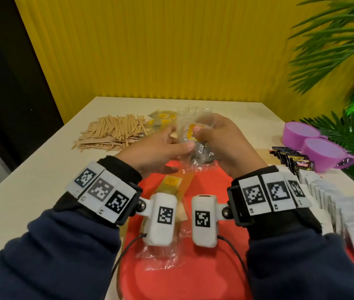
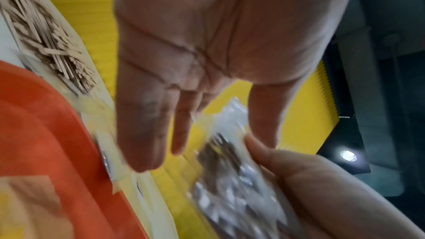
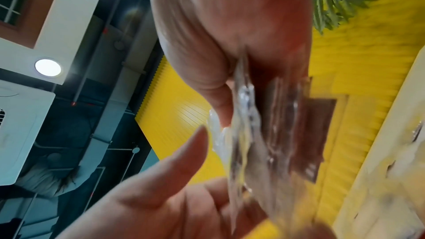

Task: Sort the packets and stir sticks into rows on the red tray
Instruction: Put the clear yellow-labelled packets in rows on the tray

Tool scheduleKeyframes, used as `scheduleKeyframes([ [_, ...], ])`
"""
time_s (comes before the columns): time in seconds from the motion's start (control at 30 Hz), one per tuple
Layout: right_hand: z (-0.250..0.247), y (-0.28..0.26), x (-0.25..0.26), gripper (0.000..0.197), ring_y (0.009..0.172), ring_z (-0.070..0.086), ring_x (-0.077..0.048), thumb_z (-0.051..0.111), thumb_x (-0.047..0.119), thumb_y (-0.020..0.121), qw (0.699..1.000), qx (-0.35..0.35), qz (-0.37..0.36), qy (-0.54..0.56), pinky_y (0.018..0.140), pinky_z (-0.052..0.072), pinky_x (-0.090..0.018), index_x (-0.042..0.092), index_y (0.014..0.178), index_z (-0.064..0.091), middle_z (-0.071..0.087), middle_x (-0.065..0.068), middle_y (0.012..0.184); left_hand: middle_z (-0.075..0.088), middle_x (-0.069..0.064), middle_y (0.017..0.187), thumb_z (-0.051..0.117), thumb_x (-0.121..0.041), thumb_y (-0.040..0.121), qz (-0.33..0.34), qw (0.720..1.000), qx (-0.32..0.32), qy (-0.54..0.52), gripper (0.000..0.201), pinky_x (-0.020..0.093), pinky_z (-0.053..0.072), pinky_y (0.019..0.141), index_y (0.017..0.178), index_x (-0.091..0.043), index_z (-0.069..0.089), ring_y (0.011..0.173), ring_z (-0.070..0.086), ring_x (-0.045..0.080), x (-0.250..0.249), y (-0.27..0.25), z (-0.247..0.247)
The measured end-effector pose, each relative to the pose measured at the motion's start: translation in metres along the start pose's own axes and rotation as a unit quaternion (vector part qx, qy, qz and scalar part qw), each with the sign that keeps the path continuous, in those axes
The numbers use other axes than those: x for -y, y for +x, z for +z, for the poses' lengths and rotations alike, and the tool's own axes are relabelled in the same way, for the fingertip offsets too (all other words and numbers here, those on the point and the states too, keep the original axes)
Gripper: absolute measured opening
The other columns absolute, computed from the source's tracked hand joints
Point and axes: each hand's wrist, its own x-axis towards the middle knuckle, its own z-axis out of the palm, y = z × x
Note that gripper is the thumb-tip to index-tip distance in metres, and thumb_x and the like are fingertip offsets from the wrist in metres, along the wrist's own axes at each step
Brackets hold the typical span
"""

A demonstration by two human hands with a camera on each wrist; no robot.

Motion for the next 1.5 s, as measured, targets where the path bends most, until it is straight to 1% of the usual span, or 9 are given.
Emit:
scheduleKeyframes([
  [0.17,-0.017,0.005,0.002,0.015,0.075,0.054,-0.014,0.052,0.000,0.090,0.996,-0.077,0.005,0.032,0.070,0.045,-0.026,0.014,0.089,0.057,0.057,-0.001,0.082,0.054,-0.001,0.128,0.046,-0.062,0.078,-0.140,0.976,0.030,0.166,0.051,0.038,0.042,0.100,0.103,-0.022,0.064,0.117,0.048,0.019,0.009,0.003,-0.014],
  [0.33,-0.020,0.000,0.007,0.016,0.046,0.046,0.000,0.051,0.001,0.092,0.995,-0.087,0.013,0.045,0.034,0.030,-0.008,0.006,0.106,0.057,0.053,-0.001,0.074,0.057,-0.004,0.099,0.040,-0.053,0.093,-0.153,0.934,0.069,0.315,0.045,0.030,0.044,0.088,0.096,-0.021,0.071,0.090,0.051,0.013,0.013,0.003,-0.009],
  [0.47,-0.018,-0.003,0.010,0.015,0.028,0.041,0.002,0.050,0.000,0.092,0.995,-0.081,0.012,0.050,0.030,0.027,-0.007,0.005,0.105,0.055,0.052,-0.003,0.074,0.047,-0.004,0.137,0.035,-0.042,0.098,-0.121,0.851,0.168,0.482,0.038,0.035,0.028,0.109,0.112,-0.028,0.068,0.128,0.039,0.015,0.012,0.002,-0.005],
  [0.6,-0.019,-0.002,0.010,0.013,0.037,0.047,0.003,0.052,0.003,0.092,0.995,-0.085,0.020,0.042,0.034,0.031,-0.008,0.011,0.101,0.056,0.054,0.000,0.073,0.039,-0.003,0.146,0.036,-0.044,0.097,-0.134,0.833,0.207,0.496,0.037,0.039,0.024,0.113,0.115,-0.031,0.066,0.137,0.029,0.016,0.012,0.002,-0.004],
  [0.83,-0.019,-0.002,0.010,0.012,0.033,0.044,0.001,0.053,0.002,0.091,0.994,-0.092,0.025,0.058,0.031,0.027,-0.007,0.008,0.100,0.057,0.053,-0.002,0.072,0.048,-0.003,0.139,0.055,-0.057,0.083,-0.139,0.847,0.154,0.490,0.034,0.044,0.032,0.108,0.092,-0.029,0.074,0.130,0.041,0.018,0.027,0.011,-0.012],
  [0.93,-0.019,-0.003,0.011,0.013,0.026,0.040,0.002,0.052,0.000,0.091,0.994,-0.091,0.026,0.058,0.029,0.025,-0.007,0.006,0.102,0.057,0.053,-0.003,0.073,0.057,-0.004,0.129,0.067,-0.040,0.080,-0.112,0.878,0.106,0.454,0.016,0.038,0.037,0.103,0.073,-0.027,0.074,0.125,0.047,0.016,0.028,0.009,-0.012],
  [1.13,-0.021,-0.002,0.008,0.014,0.029,0.044,0.003,0.052,0.000,0.091,0.995,-0.070,0.037,0.058,0.031,0.030,-0.009,0.012,0.085,0.057,0.053,0.000,0.067,0.063,-0.009,0.094,0.069,0.001,0.076,-0.049,0.931,-0.050,0.359,0.018,0.019,0.040,0.073,0.079,-0.016,0.072,0.090,0.054,0.008,0.021,0.009,-0.015],
  [1.33,-0.020,0.007,-0.002,0.016,0.068,0.051,-0.021,0.057,0.000,0.087,0.993,-0.059,0.080,0.068,0.057,0.043,-0.025,0.012,0.079,0.062,0.058,-0.006,0.072,0.064,-0.003,0.105,0.068,0.002,0.077,0.100,0.971,-0.179,0.125,0.030,0.020,0.045,0.080,0.079,-0.028,0.066,0.092,0.059,0.009,0.011,0.006,-0.022],
  [1.5,-0.016,0.007,-0.003,0.018,0.091,0.059,-0.034,0.057,0.001,0.086,0.993,-0.020,0.081,0.082,0.087,0.048,-0.051,0.004,0.101,0.066,0.063,-0.022,0.098,0.069,-0.014,0.070,0.064,0.001,0.082,0.133,0.983,-0.094,0.087,0.025,0.012,0.051,0.063,0.084,-0.023,0.069,0.063,0.062,-0.001,0.000,-0.003,-0.013],
])
